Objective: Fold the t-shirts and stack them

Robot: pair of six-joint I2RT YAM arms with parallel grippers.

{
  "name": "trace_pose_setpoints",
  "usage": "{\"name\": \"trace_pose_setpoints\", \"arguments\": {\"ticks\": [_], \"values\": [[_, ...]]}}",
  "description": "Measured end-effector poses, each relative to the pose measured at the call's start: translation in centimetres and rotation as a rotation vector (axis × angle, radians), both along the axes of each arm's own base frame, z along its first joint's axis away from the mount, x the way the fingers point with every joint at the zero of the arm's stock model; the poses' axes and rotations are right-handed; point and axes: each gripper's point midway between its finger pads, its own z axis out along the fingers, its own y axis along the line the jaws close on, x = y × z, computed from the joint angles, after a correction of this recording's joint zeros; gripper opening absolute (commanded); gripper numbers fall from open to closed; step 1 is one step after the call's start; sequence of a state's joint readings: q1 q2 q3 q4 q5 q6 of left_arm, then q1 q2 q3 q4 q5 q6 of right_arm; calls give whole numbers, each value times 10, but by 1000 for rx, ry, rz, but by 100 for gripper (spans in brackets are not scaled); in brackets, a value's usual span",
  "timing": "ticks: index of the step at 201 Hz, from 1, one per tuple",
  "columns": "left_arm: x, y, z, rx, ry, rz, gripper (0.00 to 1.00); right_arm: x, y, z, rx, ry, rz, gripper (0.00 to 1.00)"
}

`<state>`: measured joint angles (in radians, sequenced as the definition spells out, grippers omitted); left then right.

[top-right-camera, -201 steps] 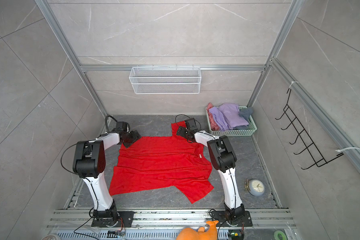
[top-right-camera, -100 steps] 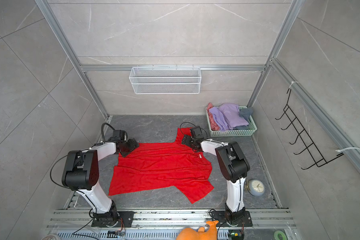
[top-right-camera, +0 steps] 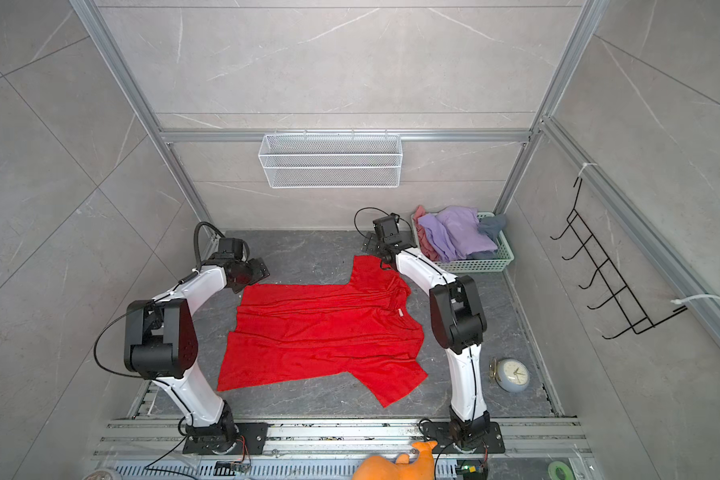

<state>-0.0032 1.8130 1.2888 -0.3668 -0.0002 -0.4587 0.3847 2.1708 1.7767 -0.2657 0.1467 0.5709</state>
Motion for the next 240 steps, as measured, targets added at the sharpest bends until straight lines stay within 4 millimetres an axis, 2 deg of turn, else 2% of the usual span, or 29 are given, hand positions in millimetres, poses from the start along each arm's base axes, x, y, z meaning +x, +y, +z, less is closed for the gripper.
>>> {"name": "trace_pose_setpoints", "arguments": {"ticks": [32,53,104,126,143,174,204,240], "values": [[-3,10,-21,11,64,7,82,20,-10,-45,-86,74,-30,75],[-5,15,-28,13,89,15,82,26,-22,-63,-129,116,-56,75],[-8,18,-37,11,118,21,82,45,-50,-66,-174,149,-114,72],[-10,17,-41,10,131,20,82,56,-54,-67,-173,160,-124,69],[-10,17,-41,9,132,20,81,61,-56,-75,-180,182,-128,70],[-10,17,-42,10,132,21,82,52,-59,-103,-208,259,-118,69],[-10,17,-41,10,132,21,82,50,-57,-101,-198,271,-112,68],[-10,19,-39,17,129,24,82,50,-57,-102,-174,288,-101,53]]}}
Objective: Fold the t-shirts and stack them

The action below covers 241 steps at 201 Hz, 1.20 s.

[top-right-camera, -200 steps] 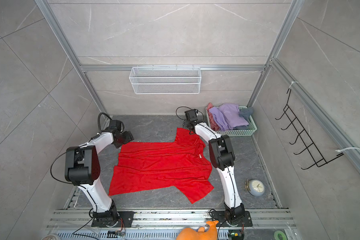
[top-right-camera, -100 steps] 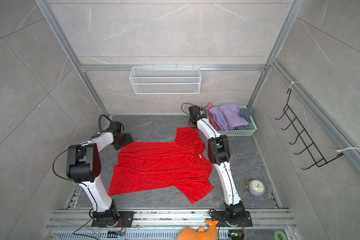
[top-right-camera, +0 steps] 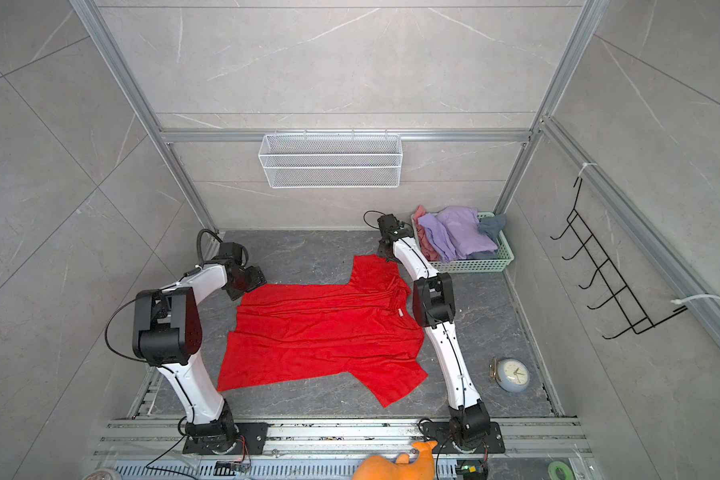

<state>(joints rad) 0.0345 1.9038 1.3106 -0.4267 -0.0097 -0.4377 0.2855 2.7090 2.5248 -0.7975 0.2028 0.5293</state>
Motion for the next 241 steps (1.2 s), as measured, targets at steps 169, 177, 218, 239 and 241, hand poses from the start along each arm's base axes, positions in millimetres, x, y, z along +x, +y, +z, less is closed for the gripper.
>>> {"name": "trace_pose_setpoints", "arguments": {"ticks": [169,177,218,239,241], "values": [[21,43,1,20,17,57,68,-20,30,16,177,44,121,0],[22,42,-4,18,26,54,68,-21,31,22,182,37,127,0],[24,35,-21,-12,55,44,60,-20,33,55,202,-22,142,0],[24,30,-28,-15,69,38,52,-18,34,66,208,-46,145,0],[24,29,-28,-16,68,37,51,-18,34,67,209,-48,146,0]]}}
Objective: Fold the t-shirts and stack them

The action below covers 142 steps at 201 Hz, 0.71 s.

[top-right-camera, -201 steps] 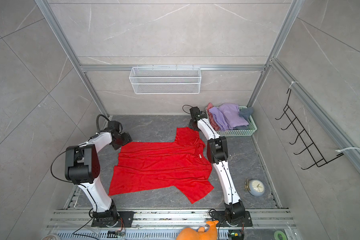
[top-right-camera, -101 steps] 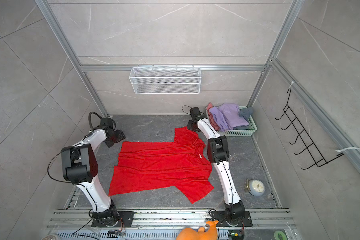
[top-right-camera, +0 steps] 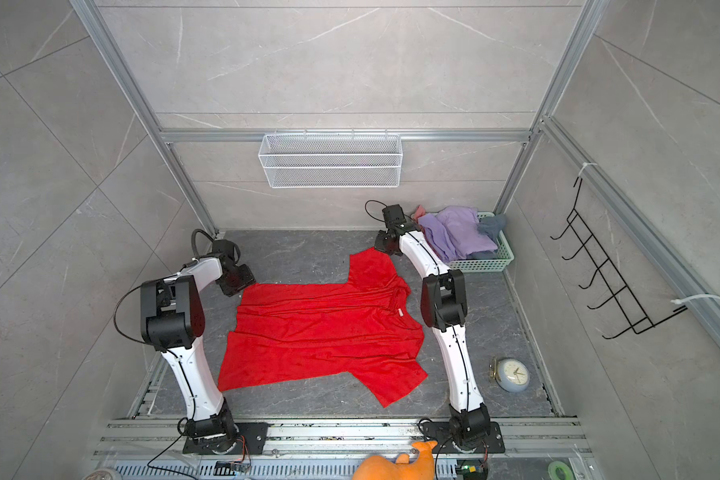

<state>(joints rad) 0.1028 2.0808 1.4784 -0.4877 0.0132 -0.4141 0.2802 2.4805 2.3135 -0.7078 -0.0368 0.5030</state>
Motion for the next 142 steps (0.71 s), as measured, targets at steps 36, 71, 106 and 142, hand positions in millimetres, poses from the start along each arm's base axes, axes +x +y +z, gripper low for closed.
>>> {"name": "trace_pose_setpoints", "arguments": {"ticks": [36,71,106,142], "values": [[17,-8,-1,2,-15,-10,31,-2,1,12,11,-18,8,0],[18,-11,-1,-6,-13,0,2,-6,1,24,19,-37,11,0],[18,-11,-1,-8,-15,3,0,-9,0,41,18,-66,20,0],[4,-11,21,6,-46,-13,0,-15,-7,84,-6,-148,36,0]]}}
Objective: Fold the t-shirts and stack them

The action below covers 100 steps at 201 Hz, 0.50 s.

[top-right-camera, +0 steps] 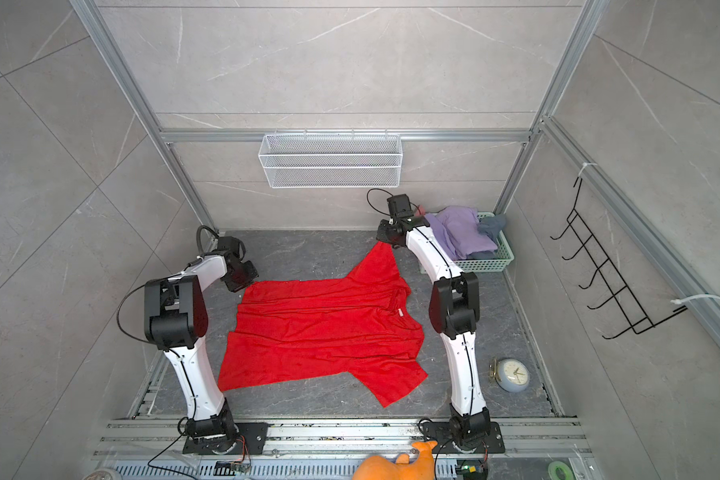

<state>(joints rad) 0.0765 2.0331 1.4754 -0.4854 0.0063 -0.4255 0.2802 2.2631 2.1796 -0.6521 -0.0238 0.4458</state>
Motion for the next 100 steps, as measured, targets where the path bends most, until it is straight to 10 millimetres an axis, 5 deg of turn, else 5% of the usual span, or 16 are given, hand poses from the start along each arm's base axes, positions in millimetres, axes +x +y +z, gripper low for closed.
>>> {"name": "trace_pose_setpoints", "arguments": {"ticks": [57,100], "values": [[-33,5,113,83,-240,-25,0,-51,-29,96,-55,-187,-13,0],[-32,5,141,105,-319,-44,0,-45,-31,140,-70,-305,-11,0]]}}
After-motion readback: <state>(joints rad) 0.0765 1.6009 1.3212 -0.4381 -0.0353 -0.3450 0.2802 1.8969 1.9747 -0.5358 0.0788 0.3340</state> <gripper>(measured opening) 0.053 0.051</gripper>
